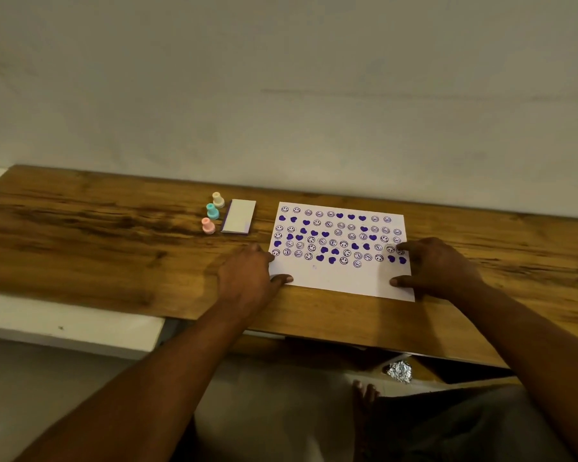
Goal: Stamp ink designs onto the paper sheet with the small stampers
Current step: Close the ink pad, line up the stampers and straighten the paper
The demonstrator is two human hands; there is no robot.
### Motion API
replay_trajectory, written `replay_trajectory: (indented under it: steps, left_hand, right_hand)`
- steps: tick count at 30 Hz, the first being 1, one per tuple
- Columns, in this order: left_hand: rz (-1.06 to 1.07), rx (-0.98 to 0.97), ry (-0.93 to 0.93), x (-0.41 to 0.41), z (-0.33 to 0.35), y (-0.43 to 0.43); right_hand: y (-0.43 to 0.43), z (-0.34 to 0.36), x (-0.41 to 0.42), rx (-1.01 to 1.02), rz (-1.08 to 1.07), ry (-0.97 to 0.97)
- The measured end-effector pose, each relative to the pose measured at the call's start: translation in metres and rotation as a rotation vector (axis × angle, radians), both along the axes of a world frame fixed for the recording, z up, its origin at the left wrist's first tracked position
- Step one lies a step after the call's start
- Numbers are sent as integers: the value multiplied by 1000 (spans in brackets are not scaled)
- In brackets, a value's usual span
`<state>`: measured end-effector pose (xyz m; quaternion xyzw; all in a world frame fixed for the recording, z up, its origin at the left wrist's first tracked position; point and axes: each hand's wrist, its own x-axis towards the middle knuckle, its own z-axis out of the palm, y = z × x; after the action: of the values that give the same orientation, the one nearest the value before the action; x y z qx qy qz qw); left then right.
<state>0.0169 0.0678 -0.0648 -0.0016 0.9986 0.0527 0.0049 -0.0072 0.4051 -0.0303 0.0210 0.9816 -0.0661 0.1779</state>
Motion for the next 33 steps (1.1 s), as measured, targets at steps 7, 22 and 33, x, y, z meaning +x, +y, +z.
replay_trajectory:
  steps: [7,22,33]
  left_hand:
    - [5,11,17,-1,-3,-1]
    - [-17,172,135,-6,-3,-3]
    - [-13,329,227,-30,-30,-1]
  right_hand:
    - [-3,3,-1,1,-4,11]
    - [-54,6,-12,-51,114,450]
    - [-93,-57,-57,-177,-24,557]
